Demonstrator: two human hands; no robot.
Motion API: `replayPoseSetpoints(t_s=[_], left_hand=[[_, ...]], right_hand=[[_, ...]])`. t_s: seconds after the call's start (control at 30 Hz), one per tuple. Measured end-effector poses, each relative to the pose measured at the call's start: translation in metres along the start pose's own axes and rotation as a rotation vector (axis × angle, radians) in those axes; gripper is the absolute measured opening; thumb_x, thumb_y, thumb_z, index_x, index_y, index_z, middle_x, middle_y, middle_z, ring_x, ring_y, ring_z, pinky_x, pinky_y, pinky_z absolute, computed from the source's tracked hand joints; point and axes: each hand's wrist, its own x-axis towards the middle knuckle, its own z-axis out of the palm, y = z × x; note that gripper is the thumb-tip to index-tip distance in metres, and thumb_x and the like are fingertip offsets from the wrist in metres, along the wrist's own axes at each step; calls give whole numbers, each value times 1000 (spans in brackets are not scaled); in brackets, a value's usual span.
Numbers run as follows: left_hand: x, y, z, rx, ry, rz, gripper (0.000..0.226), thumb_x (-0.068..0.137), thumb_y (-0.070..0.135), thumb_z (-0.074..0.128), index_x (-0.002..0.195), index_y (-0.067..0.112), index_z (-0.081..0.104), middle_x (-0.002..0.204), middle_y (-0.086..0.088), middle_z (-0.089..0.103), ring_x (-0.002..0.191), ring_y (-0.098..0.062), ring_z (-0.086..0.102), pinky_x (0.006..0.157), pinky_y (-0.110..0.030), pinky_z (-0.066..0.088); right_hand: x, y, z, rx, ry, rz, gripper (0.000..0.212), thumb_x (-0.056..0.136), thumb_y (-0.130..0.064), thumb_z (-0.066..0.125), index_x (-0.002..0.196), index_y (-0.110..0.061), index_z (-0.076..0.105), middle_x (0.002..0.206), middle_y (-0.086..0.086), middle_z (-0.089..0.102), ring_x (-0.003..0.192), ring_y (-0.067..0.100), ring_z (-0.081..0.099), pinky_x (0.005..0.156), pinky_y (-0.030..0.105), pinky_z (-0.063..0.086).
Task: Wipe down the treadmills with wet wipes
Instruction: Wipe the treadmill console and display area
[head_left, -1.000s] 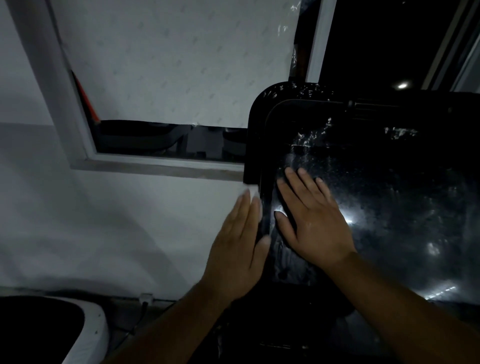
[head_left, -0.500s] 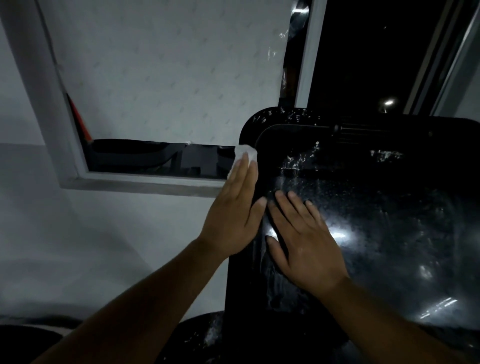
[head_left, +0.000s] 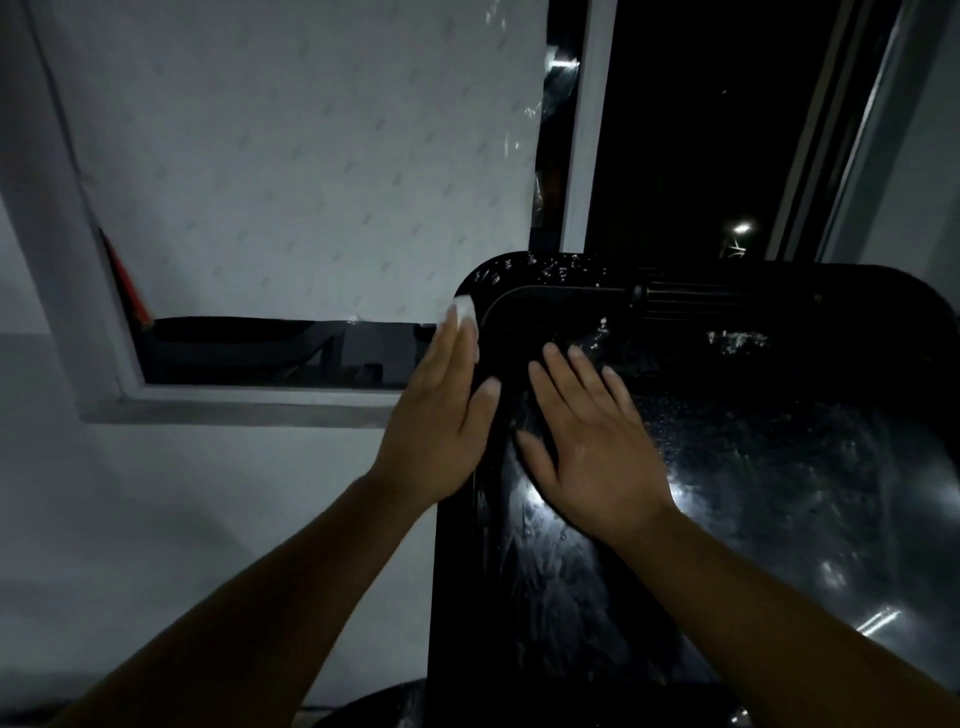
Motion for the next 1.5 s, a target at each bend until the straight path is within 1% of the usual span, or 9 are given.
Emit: replayPoseSetpoints(t_s=[0.47,0.67,0.87,0.93,1.0,1.13,1.27,1.37,1.5], left_hand=[[71,18,-10,174,-14,98,75,100,53,18,161,10,18,168,-6,18,156,-17,11,126,-31,6],[77,0,-28,215,-114,185,75,99,57,19,161,15,18,168,0,16,155,-10,10,127,-33,12],[95,38,-11,223,-108,232,73,98,54,17,159,17,30,165,0,28,153,-13,20,123,-22,2],[98,35,-19,126,-161,220,57,106,40,29,159,21,27,164,6,29,149,-5,24,117,-9,1],[102,39,-27,-165,-180,77,54,109,18,36,160,28,22,157,17,33,136,6,37,112,-4,16],[104,48,-31,-504,-12,-114,75,99,-8,37,160,25,10,156,9,30,143,-4,35,120,-24,27],[94,38,-30,-374,177,-160,72,101,7,55,160,22,18,159,6,30,140,1,29,117,-19,25],[79,23,-25,-239,181,-194,58,103,21,56,156,16,34,156,0,42,142,-11,39,115,-23,28],[65,15,-14,-99,92,-179,61,108,34,39,161,14,17,168,-2,17,154,-15,16,120,-19,10]], right_hand=[[1,2,0,33,29,-12,62,103,-47,38,154,-12,39,163,6,30,154,22,17,124,47,19],[6,14,-8,74,49,-73,61,104,-50,38,151,-11,43,161,8,34,152,23,25,122,47,23],[62,42,-53,52,182,-31,53,101,-25,48,150,-5,43,159,13,36,150,28,29,123,44,21],[78,49,-59,33,148,-18,55,100,-18,52,152,-5,39,161,14,33,151,28,27,123,41,19],[85,52,-60,19,112,-28,57,100,-17,53,153,-6,37,161,14,33,150,28,28,122,38,18],[102,42,-55,103,66,-81,55,100,-19,52,153,-9,39,157,15,40,145,28,37,120,46,30],[115,24,-47,44,-70,-157,54,102,-40,32,151,-20,43,154,6,46,143,21,40,118,45,26],[103,30,-49,-38,-65,-48,64,98,-53,25,140,-16,56,145,6,56,137,21,49,118,45,23],[111,43,-66,-224,-105,131,75,97,-57,13,116,-11,69,125,11,66,125,28,56,114,45,30]])
